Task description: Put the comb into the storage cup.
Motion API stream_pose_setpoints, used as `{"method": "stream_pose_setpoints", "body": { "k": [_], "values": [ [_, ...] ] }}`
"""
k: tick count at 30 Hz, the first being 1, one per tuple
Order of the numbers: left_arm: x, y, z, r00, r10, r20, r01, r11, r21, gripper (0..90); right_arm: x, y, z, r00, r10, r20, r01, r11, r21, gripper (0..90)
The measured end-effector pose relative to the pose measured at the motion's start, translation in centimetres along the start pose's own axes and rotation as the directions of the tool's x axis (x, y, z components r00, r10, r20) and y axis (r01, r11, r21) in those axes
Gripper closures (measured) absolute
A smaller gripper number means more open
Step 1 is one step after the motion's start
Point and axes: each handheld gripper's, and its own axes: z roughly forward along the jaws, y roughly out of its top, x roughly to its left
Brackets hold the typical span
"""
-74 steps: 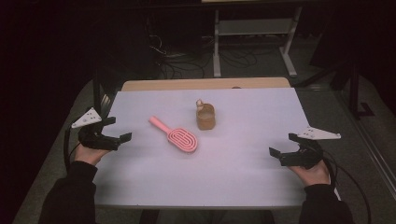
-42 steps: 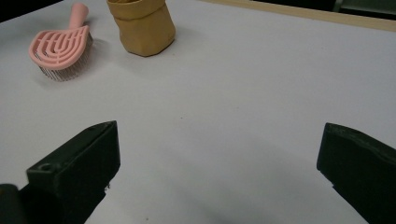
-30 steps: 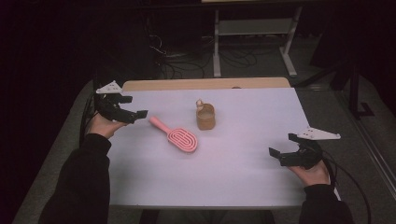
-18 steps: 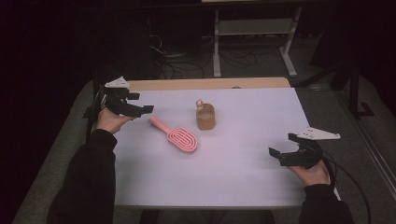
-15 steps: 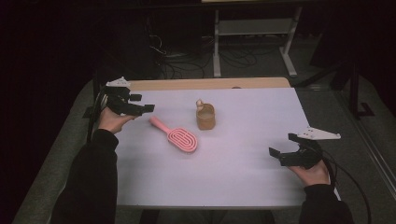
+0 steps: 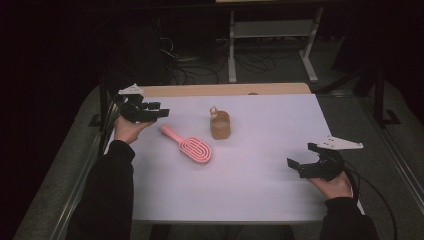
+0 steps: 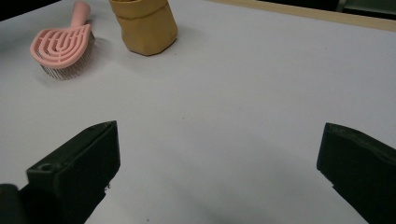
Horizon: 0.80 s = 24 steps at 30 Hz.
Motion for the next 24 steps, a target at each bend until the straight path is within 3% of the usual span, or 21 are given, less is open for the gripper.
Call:
{"method": "stream_pose_setpoints", "body": {
  "k": [2, 9, 12, 16, 24],
  "values": [
    [0.1, -0.1, 0.2, 1.0000, 0.000, -0.006, 0.000, 1.0000, 0.004, 44.0, 0.0, 0.0, 0.0, 1.0000, 0.001, 0.000, -0.001, 1.000, -0.001, 0.0],
    [0.8, -0.6, 1.1, 0.9978, -0.042, -0.052, 0.043, 0.9987, 0.028, 70.3, -0.1, 0.0, -0.1, 1.0000, 0.001, 0.000, -0.001, 1.000, -0.005, 0.0],
    [0.8, -0.9, 1.8, 0.9972, -0.033, -0.068, 0.037, 0.9977, 0.058, 77.4, -0.1, 0.0, -0.1, 1.0000, 0.001, -0.002, -0.001, 1.000, -0.005, 0.0],
    [0.7, -1.1, 2.5, 0.9982, -0.020, -0.056, 0.024, 0.9967, 0.078, 86.3, -0.1, 0.0, -0.1, 1.0000, 0.001, -0.003, -0.001, 1.000, -0.004, 0.0],
    [0.2, -1.7, 4.0, 0.9988, 0.020, -0.044, -0.014, 0.9910, 0.133, 89.8, -0.1, 0.0, -0.1, 1.0000, -0.001, -0.004, 0.001, 1.000, -0.002, 0.0]
  ]
}}
